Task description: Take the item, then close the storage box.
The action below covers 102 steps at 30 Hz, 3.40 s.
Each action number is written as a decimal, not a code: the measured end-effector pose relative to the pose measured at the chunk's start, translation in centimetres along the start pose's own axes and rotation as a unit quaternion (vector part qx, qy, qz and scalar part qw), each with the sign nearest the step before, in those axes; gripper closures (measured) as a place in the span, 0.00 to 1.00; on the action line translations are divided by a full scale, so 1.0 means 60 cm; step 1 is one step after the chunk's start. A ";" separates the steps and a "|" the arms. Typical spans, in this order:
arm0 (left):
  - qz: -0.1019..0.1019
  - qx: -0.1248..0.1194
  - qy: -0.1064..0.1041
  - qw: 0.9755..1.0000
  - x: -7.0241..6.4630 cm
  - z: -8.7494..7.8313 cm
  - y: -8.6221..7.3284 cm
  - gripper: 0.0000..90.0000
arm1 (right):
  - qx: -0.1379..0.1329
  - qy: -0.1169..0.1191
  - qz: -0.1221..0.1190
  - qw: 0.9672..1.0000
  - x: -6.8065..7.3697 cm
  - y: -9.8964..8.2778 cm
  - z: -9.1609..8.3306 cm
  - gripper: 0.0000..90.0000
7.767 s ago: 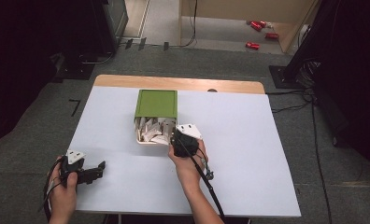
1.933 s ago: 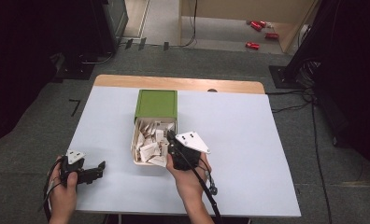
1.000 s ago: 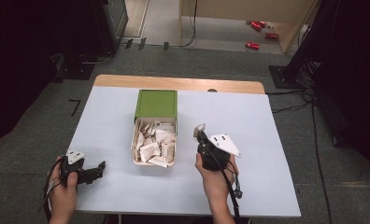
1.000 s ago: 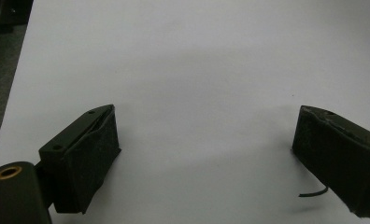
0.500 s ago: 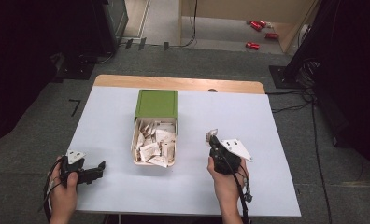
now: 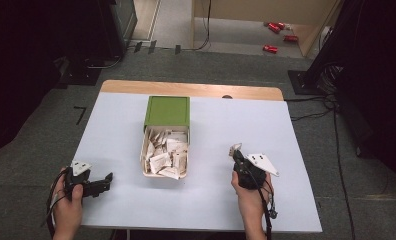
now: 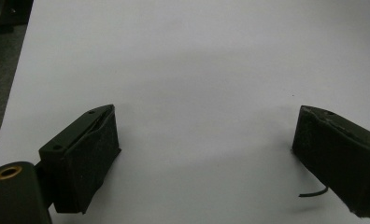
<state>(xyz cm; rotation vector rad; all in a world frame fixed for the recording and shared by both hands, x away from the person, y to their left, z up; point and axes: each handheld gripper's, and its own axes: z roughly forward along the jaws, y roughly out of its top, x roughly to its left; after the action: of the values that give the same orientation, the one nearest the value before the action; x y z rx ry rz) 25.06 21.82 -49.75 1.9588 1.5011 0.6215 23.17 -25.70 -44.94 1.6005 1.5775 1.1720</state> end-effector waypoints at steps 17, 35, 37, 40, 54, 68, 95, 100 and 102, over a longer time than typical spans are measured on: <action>0.000 0.000 0.000 1.000 0.000 0.000 0.000 0.09 | 0.029 -0.026 -0.003 0.999 -0.034 -0.046 0.024 0.99; 0.000 0.000 0.000 1.000 0.000 0.000 0.000 0.09 | 0.043 -0.032 0.009 0.998 -0.057 -0.065 0.031 0.97; 0.000 0.000 0.000 1.000 0.000 0.000 0.000 0.09 | 0.043 -0.034 0.009 0.998 -0.060 -0.065 0.031 0.95; 0.000 0.000 0.000 1.000 0.000 0.000 0.000 0.09 | 0.044 -0.035 0.015 0.998 -0.064 -0.066 0.029 0.93; 0.000 0.000 0.000 1.000 0.000 0.000 0.000 0.09 | 0.035 -0.056 0.021 0.998 -0.077 -0.062 0.018 0.65; 0.000 0.000 0.000 1.000 0.000 0.000 0.000 0.09 | 0.033 -0.050 0.008 0.998 -0.060 -0.025 -0.004 0.12; -0.001 -0.001 0.000 1.000 0.000 0.000 0.000 0.09 | 0.010 0.013 -0.012 1.000 0.039 0.033 -0.024 0.10; -0.001 0.000 -0.001 1.000 0.000 0.000 0.000 0.09 | 0.012 0.018 -0.009 1.000 0.060 0.038 -0.019 0.15; -0.001 0.000 0.000 1.000 0.000 0.000 0.000 0.09 | 0.013 0.029 -0.010 0.999 0.070 0.039 -0.017 0.18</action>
<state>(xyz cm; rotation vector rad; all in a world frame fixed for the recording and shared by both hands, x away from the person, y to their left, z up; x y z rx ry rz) 25.05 21.82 -49.75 1.9568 1.5019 0.6201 22.93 -22.01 -41.68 1.5765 1.6475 1.2026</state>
